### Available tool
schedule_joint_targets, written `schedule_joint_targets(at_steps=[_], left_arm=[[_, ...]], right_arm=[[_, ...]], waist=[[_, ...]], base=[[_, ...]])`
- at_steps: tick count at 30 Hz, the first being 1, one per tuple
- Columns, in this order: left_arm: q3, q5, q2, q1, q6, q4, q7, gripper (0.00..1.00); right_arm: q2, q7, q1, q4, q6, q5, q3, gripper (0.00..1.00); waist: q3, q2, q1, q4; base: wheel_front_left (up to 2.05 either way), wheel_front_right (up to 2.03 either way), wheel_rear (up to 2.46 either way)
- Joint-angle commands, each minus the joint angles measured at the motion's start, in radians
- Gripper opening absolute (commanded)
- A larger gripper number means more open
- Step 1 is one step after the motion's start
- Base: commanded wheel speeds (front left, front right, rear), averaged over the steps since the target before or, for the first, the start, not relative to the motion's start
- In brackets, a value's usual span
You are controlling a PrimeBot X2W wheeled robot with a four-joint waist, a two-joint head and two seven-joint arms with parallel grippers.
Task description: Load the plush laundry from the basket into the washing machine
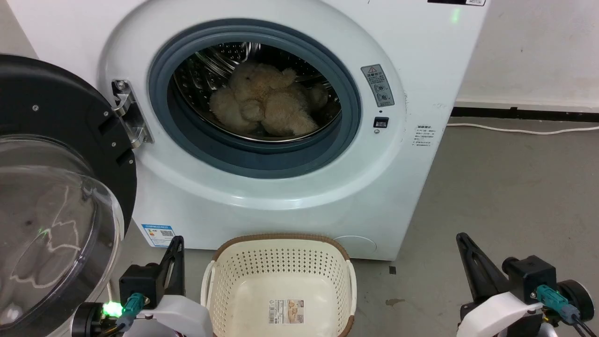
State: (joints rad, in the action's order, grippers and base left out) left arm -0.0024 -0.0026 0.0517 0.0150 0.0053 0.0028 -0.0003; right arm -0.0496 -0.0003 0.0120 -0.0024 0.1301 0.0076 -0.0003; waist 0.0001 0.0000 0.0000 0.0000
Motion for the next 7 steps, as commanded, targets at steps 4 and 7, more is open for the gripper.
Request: schedule_joint_targets(at_steps=[4, 7], left_arm=[[0.002, 0.003, -0.001, -0.015, -0.005, -0.003, 0.0, 0.0], [0.002, 0.003, -0.001, -0.015, -0.005, -0.003, 0.0, 0.0]], right_arm=[[-0.001, 0.0, -0.012, 0.002, 0.001, -0.008, 0.0, 0.0], [-0.001, 0.0, -0.012, 0.002, 0.001, -0.008, 0.0, 0.0]], waist=[[0.0, 0.0, 0.0, 0.0], [0.0, 0.0, 0.0, 0.0]], base=[[0.0, 0.0, 0.0], [0.0, 0.0, 0.0]])
